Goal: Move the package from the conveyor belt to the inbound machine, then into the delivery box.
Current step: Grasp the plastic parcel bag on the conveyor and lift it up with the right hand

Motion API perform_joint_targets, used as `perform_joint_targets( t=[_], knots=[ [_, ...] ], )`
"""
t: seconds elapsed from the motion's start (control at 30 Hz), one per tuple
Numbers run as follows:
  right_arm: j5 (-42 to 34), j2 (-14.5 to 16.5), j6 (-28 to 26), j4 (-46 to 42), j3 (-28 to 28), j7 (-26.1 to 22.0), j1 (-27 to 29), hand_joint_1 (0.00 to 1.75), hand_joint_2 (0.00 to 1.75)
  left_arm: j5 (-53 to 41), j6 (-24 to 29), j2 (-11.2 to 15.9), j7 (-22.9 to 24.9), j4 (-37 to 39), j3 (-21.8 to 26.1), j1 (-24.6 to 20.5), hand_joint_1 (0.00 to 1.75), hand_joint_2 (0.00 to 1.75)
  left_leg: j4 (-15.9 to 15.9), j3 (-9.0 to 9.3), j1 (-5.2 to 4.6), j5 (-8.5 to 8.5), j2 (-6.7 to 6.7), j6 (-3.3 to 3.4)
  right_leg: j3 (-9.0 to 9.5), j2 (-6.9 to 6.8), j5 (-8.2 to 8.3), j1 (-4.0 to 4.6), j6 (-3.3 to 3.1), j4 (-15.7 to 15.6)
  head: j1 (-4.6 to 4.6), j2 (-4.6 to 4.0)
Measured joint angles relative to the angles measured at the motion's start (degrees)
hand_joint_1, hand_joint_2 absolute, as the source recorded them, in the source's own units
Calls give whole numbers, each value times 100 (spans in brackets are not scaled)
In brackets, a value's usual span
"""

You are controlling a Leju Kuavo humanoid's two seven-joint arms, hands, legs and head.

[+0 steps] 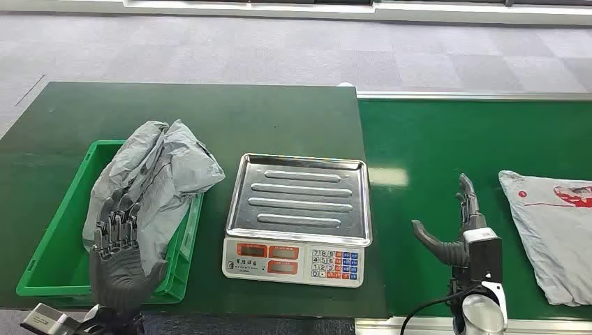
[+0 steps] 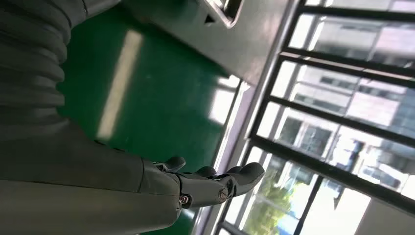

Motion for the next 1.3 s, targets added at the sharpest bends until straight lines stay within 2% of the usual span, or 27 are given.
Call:
perform_joint_targets(
  t=[0.07,0.17,0.3,0.4,0.57,0.67,0.77,0.87,0.93,1.0,1.13,1.3],
  knots=[
    [471,-96,-358,146,-4,188,-176,0,175,10,18,5,0,3,-49,6,0,175,0,1,-2,1,1,1,0,1,2,-2,2,0,0,-1],
    [1623,-485,-1185,744,-68,609,-844,0,175,71,37,14,0,42,-203,-33,0,175,2,3,-12,5,1,8,1,2,10,-12,13,-2,-1,0],
    [2051,-943,-1369,1482,-222,683,-1509,0,175,130,37,27,1,138,-356,-125,0,175,3,9,-17,10,-8,16,12,-5,16,-16,22,-4,0,-1],
    [2452,-1194,-1528,2036,-311,944,-1900,0,175,144,9,42,3,211,-434,-231,0,175,4,4,-23,10,-6,16,2,-3,19,-22,25,-3,0,0],
    [3481,-2030,-2098,3691,-418,1915,-3096,0,175,178,-32,55,58,311,-521,-417,0,175,6,4,-29,12,-9,18,5,-4,21,-29,29,-3,1,-1],
    [3880,-2450,-2155,4612,-430,2707,-3654,0,175,190,-50,58,98,335,-539,-456,0,175,7,4,-30,11,-11,19,6,-5,20,-29,29,-4,0,0],
    [4057,-2692,-1881,5278,-456,3469,-3914,0,175,190,-60,60,116,350,-552,-486,0,175,7,3,-29,9,-15,19,5,-7,18,-29,31,-4,1,-1],
    [4279,-2851,-1007,5781,-478,4460,-3975,0,175,171,-91,60,163,378,-586,-519,0,175,7,3,-27,6,-17,22,4,-9,14,-26,35,-4,0,-1],
    [4348,-2936,-403,6030,-500,4876,-3891,0,175,143,-116,59,198,404,-604,-553,0,175,7,2,-26,4,-22,24,5,-14,10,-25,37,-4,0,0],
    [4350,-2996,52,6221,-545,4935,-3746,0,175,109,-142,59,217,440,-621,-591,0,175,7,0,-26,4,-23,24,5,-16,9,-25,39,-4,0,0],
    [4375,-3060,834,6444,-647,4667,-3403,0,175,53,-170,66,206,516,-641,-653,0,175,6,-3,-25,3,-23,25,3,-15,9,-25,39,-4,1,-1],
    [4510,-3076,1184,6548,-668,4429,-3215,0,175,15,-167,94,132,649,-650,-716,0,175,6,-1,-26,3,-18,25,3,-9,9,-26,39,-4,1,0]
  ],
)
